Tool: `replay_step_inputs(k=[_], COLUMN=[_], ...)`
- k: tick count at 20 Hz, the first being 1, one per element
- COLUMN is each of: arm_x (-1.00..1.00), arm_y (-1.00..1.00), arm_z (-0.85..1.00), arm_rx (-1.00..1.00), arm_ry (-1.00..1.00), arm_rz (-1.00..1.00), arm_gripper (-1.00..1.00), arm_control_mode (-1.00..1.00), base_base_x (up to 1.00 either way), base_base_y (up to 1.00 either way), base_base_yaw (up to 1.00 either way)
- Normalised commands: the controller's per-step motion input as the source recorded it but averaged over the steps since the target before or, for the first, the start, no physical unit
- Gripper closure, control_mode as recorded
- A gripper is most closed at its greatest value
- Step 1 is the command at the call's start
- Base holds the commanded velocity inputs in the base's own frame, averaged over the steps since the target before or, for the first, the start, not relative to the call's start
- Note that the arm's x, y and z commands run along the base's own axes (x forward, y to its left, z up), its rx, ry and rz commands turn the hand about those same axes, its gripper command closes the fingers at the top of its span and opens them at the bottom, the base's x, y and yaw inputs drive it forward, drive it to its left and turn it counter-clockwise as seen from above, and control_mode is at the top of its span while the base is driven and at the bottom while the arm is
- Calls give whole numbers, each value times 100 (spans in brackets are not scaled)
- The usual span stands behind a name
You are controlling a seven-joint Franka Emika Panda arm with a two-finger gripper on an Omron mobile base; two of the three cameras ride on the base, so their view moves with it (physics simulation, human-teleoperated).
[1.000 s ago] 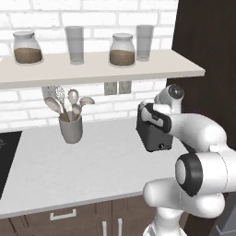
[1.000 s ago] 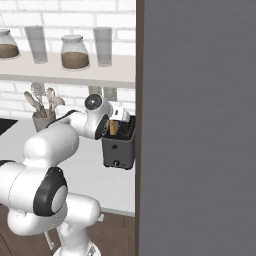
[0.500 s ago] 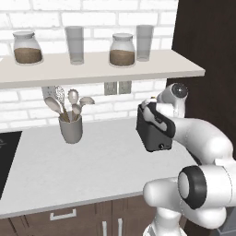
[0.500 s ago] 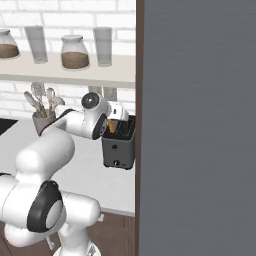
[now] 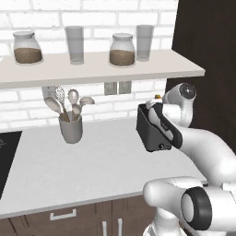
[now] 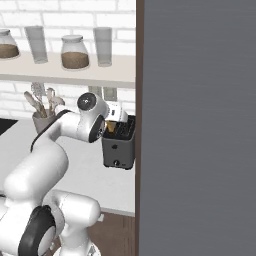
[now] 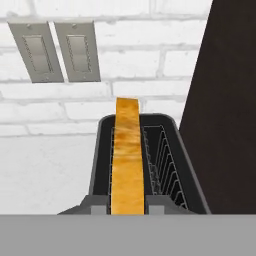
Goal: Start the toaster. Once the lever pops up, take the bread to the plate on the dining counter.
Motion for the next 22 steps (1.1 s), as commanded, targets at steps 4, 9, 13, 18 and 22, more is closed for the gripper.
replay_step_inputs(k=[4, 9, 13, 18, 22], arm_x=[-52, -50, -60, -67, -86], arm_y=[-9, 0, 0, 0, 0], arm_z=[7, 32, 32, 31, 0], arm_rx=[0, 0, 0, 0, 0], arm_ry=[0, 7, 14, 14, 5], arm_rz=[0, 0, 0, 0, 0], arm_gripper=[100, 100, 100, 100, 100], arm_control_mode=[-100, -100, -100, -100, -100], base_base_x=[0, 0, 0, 0, 0], base_base_y=[0, 0, 0, 0, 0], base_base_yaw=[0, 0, 0, 0, 0])
